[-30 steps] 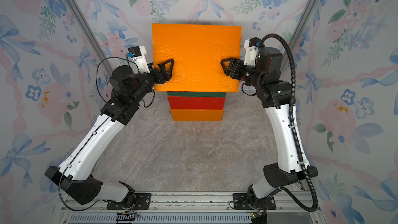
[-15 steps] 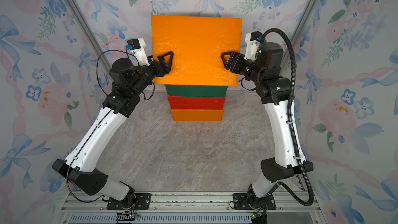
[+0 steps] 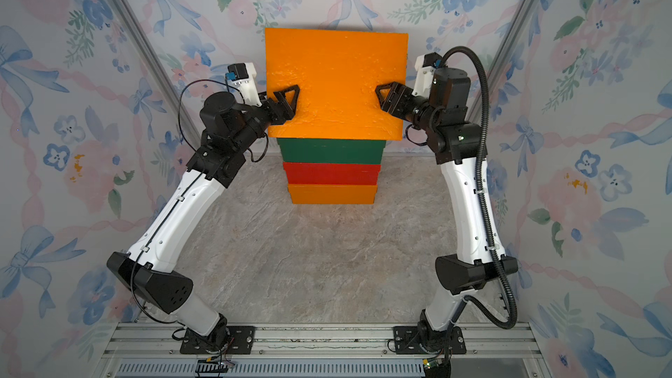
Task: Stack the shoeboxes
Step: Place the shoebox at the shoebox.
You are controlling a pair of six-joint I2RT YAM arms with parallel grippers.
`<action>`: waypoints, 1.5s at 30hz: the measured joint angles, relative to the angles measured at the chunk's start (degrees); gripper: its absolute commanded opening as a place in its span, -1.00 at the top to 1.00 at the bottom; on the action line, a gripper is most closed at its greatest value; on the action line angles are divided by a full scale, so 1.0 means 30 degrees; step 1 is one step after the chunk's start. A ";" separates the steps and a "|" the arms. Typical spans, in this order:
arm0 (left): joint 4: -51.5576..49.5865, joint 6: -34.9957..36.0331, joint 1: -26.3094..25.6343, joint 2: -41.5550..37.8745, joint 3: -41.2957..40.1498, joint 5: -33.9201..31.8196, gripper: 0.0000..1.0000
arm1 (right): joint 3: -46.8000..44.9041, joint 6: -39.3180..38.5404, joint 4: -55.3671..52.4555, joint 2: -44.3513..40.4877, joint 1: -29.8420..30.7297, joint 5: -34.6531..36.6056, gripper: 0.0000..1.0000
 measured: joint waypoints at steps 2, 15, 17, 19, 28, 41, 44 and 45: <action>0.0000 -0.0058 0.0095 0.0189 0.0255 0.0131 -0.67 | 0.0379 0.0146 0.0182 0.0233 -0.0044 -0.0066 -0.47; 0.0036 -0.0350 0.0510 0.0816 0.1253 0.0495 -0.67 | 0.1086 0.0444 0.0845 0.0911 -0.0066 -0.0393 -0.47; 0.0022 -0.0357 0.0627 0.0969 0.1326 0.0546 -0.66 | 0.1107 0.0466 0.0962 0.1056 -0.0080 -0.0488 -0.46; 0.0015 -0.0364 0.0729 0.1166 0.1457 0.0627 -0.66 | 0.1122 0.0568 0.1049 0.1231 -0.0080 -0.0510 -0.46; 0.0000 -0.0641 0.1093 0.1967 0.1938 0.1049 -0.66 | 0.1158 0.0940 0.1137 0.1814 -0.0335 -0.0911 -0.46; -0.0015 -0.1100 0.1625 0.2528 0.2178 0.1894 -0.66 | 0.1231 0.1537 0.1719 0.2098 -0.0729 -0.1945 -0.46; 0.0007 -0.1231 0.1705 0.2579 0.2186 0.2047 -0.66 | 0.1231 0.1610 0.1872 0.2186 -0.0794 -0.2106 -0.46; 0.0000 -0.1282 0.1741 0.2579 0.2208 0.2127 -0.66 | 0.1231 0.1617 0.1931 0.2208 -0.0809 -0.2164 -0.46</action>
